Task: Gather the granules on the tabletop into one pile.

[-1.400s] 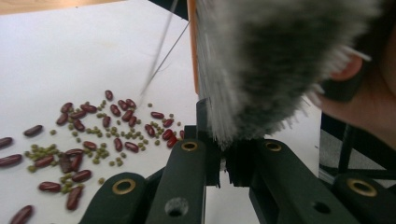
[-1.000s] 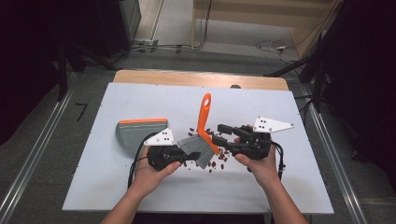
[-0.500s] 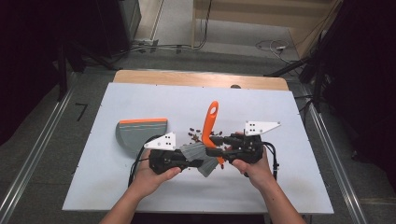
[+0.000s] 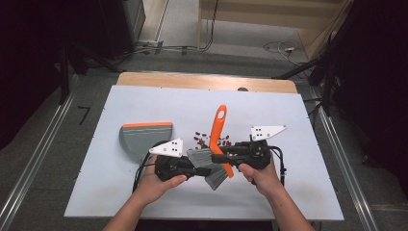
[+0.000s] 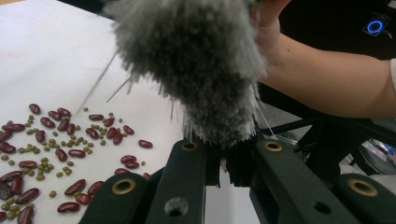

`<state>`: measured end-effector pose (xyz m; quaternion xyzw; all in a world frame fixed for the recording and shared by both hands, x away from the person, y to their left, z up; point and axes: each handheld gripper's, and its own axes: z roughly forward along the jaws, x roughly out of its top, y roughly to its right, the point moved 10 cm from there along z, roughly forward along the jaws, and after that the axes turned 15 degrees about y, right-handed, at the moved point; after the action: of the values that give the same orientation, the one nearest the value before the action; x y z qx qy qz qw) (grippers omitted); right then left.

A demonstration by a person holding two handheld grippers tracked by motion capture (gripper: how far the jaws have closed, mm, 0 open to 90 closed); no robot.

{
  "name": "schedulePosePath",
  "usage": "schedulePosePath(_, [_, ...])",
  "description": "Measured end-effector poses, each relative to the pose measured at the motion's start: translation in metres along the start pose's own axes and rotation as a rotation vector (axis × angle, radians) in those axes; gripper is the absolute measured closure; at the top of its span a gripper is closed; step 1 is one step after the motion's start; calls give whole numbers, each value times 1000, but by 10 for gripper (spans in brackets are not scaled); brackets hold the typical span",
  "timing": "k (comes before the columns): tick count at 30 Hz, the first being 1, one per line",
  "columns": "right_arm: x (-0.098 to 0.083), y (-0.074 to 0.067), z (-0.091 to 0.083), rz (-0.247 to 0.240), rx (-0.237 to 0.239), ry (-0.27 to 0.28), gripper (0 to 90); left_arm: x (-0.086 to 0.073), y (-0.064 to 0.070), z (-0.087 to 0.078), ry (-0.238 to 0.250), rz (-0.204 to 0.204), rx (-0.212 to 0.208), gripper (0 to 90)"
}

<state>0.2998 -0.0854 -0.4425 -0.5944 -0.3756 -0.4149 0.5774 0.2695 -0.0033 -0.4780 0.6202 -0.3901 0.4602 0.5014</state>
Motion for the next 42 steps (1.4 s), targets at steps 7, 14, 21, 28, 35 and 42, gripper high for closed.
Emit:
schedulePosePath(7, [4,1,-2,-6,-32,16,684,4,-2,-1,31,0,42,684])
schedulePosePath(14, [9,8,-7,-20,-103,21,685,3,-7,-6,37,13,100,433])
schedulePosePath(21, [19,22,-19,-44,-236,20,686,5,-18,-20,60,19,202,163])
schedulePosePath(28, [25,38,-31,-50,-366,0,686,5,-29,-37,81,10,282,38])
schedulePosePath(35, [23,52,-39,-56,-460,-38,687,6,-34,-58,109,19,335,0])
schedulePosePath(42, [21,72,-51,-92,-570,-106,686,3,-46,-85,108,36,435,0])
